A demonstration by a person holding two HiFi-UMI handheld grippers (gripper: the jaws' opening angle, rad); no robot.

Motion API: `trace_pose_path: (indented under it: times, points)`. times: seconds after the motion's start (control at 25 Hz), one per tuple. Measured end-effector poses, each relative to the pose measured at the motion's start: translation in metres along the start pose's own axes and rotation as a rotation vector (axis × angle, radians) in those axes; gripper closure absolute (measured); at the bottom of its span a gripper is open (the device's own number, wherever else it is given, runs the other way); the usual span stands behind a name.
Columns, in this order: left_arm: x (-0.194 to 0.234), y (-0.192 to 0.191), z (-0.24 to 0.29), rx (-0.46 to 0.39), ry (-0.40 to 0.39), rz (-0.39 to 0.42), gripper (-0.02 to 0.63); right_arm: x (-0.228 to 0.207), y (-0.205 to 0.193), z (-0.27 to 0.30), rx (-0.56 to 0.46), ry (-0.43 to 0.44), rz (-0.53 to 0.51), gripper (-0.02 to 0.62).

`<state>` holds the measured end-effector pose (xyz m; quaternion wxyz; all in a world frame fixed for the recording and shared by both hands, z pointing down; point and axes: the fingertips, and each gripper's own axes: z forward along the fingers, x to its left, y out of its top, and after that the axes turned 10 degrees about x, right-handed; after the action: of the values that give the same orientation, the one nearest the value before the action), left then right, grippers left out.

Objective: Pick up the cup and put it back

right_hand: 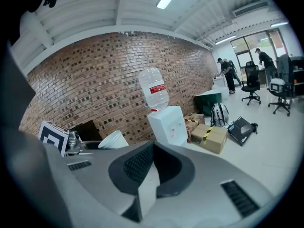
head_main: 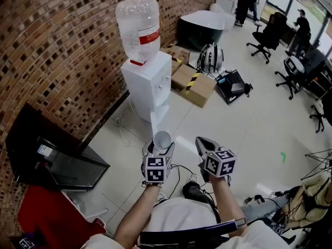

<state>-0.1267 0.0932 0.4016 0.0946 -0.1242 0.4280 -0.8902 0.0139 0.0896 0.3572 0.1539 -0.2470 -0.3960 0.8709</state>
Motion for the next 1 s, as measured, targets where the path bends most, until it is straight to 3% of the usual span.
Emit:
trace_pose_path:
  times: [0.52, 1.0]
  points:
    - [0.009, 0.036, -0.003, -0.092, -0.021, -0.032, 0.267, 0.004, 0.022, 0.004, -0.039, 0.033, -0.001, 0.591]
    - [-0.018, 0.038, 0.015, -0.070, -0.018, -0.003, 0.268, -0.022, 0.023, -0.011, -0.063, 0.032, 0.030, 0.591]
